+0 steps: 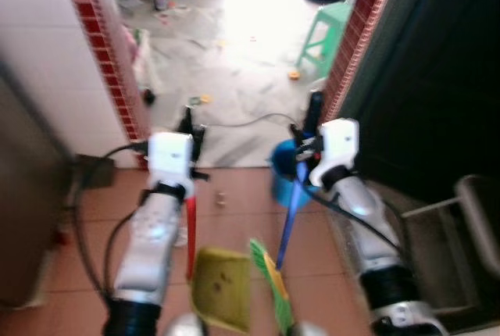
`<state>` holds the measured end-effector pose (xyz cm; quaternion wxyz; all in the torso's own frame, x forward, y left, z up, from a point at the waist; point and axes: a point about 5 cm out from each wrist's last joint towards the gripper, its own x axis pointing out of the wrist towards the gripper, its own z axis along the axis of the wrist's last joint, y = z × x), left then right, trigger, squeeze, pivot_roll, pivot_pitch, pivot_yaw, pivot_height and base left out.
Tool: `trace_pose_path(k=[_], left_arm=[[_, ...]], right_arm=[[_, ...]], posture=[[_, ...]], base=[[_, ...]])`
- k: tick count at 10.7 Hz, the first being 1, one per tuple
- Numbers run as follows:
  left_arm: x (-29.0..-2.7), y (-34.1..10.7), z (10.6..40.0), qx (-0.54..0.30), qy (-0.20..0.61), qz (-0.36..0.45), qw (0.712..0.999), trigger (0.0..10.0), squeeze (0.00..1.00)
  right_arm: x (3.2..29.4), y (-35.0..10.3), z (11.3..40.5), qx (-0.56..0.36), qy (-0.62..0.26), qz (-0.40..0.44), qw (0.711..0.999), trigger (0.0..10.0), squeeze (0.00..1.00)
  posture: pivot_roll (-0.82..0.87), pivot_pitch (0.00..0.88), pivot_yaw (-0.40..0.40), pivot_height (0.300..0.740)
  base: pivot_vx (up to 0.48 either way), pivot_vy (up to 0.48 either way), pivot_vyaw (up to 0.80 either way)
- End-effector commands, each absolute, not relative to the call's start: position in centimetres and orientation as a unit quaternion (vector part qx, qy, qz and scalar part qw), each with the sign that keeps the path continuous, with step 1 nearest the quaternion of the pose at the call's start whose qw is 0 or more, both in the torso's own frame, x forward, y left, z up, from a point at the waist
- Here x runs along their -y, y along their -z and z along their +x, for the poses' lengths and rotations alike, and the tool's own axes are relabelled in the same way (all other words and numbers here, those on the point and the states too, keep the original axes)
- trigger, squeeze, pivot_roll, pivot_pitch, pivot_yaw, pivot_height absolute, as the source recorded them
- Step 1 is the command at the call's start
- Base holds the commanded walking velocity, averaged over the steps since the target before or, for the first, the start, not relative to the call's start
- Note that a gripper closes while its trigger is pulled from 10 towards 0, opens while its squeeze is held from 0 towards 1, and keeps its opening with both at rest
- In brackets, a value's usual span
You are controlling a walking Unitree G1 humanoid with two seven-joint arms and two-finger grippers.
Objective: Sweep floor
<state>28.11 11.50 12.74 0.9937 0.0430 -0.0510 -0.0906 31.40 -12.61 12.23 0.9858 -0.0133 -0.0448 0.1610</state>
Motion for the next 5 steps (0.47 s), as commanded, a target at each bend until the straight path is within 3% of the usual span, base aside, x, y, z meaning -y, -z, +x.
trace_pose_path(k=[1, 5], left_arm=[[-11.63, -14.37, 28.29, 0.090, 0.087, 0.046, 0.991, 10.0, 0.00], [-12.23, -14.70, 28.55, 0.091, 0.073, 0.053, 0.992, 10.0, 0.00]], right_arm=[[12.62, -13.26, 31.67, 0.067, -0.158, -0.025, 0.985, 10.0, 0.00], [12.56, -13.39, 31.94, 0.070, -0.155, -0.030, 0.985, 10.0, 0.00]], posture=[[0.02, 0.000, -0.055, 0.740], [0.02, 0.000, -0.061, 0.740]], base=[[0.000, 0.480, 0.00], [0.000, 0.480, 0.00]])
